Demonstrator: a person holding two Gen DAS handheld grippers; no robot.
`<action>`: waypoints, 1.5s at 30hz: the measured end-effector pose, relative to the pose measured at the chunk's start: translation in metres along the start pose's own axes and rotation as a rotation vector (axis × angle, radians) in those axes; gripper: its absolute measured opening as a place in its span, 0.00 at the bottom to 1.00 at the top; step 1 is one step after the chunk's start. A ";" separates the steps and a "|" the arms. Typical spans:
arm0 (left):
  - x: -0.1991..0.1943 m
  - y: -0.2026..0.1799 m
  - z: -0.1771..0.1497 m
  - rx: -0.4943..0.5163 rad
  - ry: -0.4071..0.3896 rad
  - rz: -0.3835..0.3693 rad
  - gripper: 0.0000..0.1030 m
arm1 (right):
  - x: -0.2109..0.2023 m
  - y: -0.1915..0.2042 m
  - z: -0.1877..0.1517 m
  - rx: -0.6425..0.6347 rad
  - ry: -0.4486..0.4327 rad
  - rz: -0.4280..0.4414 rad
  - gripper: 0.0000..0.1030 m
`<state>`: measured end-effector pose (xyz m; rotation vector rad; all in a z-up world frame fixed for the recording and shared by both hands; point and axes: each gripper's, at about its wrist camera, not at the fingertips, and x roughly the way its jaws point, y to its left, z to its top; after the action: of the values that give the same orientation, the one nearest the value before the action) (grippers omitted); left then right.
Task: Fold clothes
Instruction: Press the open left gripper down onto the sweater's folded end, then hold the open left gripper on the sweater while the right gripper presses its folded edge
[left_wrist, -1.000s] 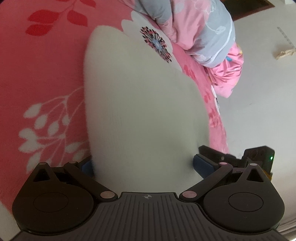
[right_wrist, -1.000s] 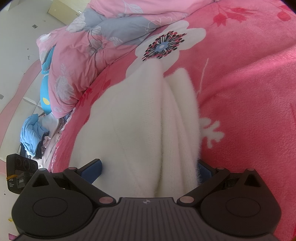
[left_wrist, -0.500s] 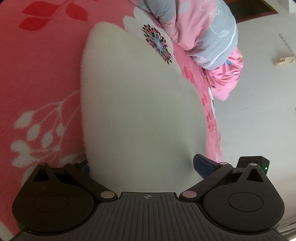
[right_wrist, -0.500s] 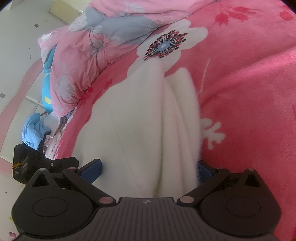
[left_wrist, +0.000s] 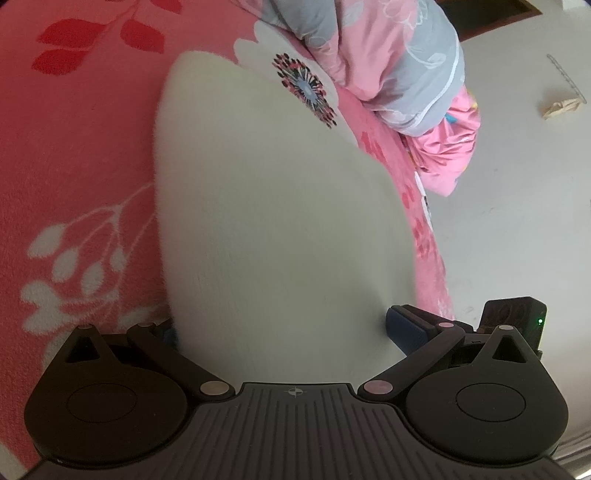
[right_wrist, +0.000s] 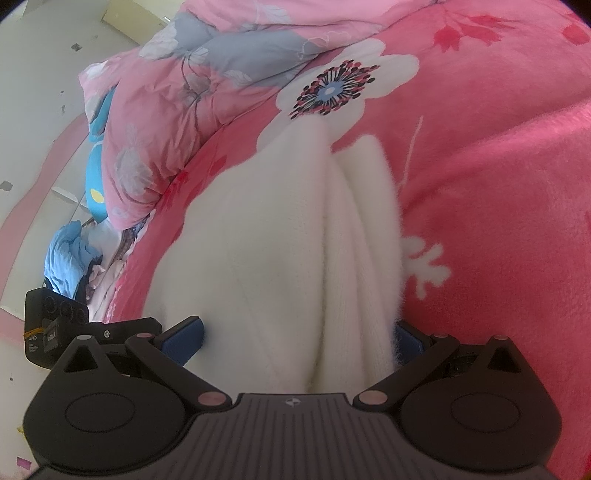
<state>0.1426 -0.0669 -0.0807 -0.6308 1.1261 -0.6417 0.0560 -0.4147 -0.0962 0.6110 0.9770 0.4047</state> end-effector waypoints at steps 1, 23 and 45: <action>0.000 0.000 -0.001 0.003 -0.003 -0.001 1.00 | 0.000 0.000 0.000 -0.005 0.001 0.003 1.00; -0.001 -0.019 -0.011 0.097 -0.032 0.101 1.00 | 0.010 -0.019 0.021 -0.046 0.075 0.237 1.00; 0.000 -0.027 -0.018 0.158 -0.063 0.124 1.00 | 0.011 -0.014 0.017 -0.067 0.060 0.209 0.75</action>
<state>0.1222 -0.0875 -0.0660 -0.4394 1.0363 -0.5934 0.0767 -0.4239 -0.1054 0.6451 0.9557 0.6417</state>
